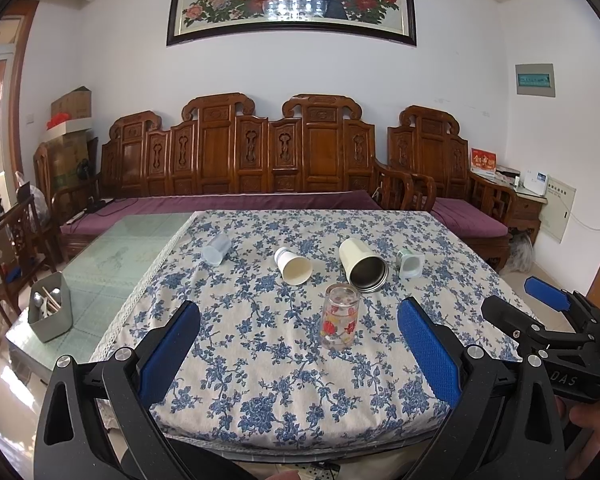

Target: Flip cup upside down

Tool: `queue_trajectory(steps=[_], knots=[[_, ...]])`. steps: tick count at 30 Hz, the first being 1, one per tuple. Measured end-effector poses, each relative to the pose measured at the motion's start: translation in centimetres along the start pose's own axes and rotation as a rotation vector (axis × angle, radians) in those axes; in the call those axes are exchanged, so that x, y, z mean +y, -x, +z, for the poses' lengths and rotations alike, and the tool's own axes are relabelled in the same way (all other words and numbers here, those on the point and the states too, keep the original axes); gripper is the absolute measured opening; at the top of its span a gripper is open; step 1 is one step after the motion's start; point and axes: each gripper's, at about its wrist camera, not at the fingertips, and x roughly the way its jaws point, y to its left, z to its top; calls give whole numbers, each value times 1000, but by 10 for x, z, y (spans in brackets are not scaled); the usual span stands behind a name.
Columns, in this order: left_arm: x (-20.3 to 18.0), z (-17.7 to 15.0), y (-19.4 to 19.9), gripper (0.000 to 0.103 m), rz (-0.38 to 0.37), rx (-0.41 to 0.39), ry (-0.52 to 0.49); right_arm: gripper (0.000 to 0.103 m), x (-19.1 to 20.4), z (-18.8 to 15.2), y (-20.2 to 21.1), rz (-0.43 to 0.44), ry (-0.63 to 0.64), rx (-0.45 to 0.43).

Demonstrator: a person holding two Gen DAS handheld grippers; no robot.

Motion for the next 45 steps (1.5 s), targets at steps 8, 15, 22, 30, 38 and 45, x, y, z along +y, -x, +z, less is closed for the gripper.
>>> queue_trajectory(steps=[8,15,22,30,38,45], knots=[[-1,-2,-1,95,3,-1,0,100,1,0,0,0,-2,0],[-1,-1,-2,95,1,-3,-1,100,2,0,0,0,-3,-1],[-1,-1,-2,95,-1,-5,0,100,3,0,0,-1,-3,-2],[-1,1,-2,95,-3,-8,-1,100,3,0,0,-1,-5,-2],[-1,1,-1,95,-4,-11,-1,100,2,0,1,-2,-5,-2],[-2,1,-1,95,-4,-12,0,100,3,0,0,-1,-6,-4]])
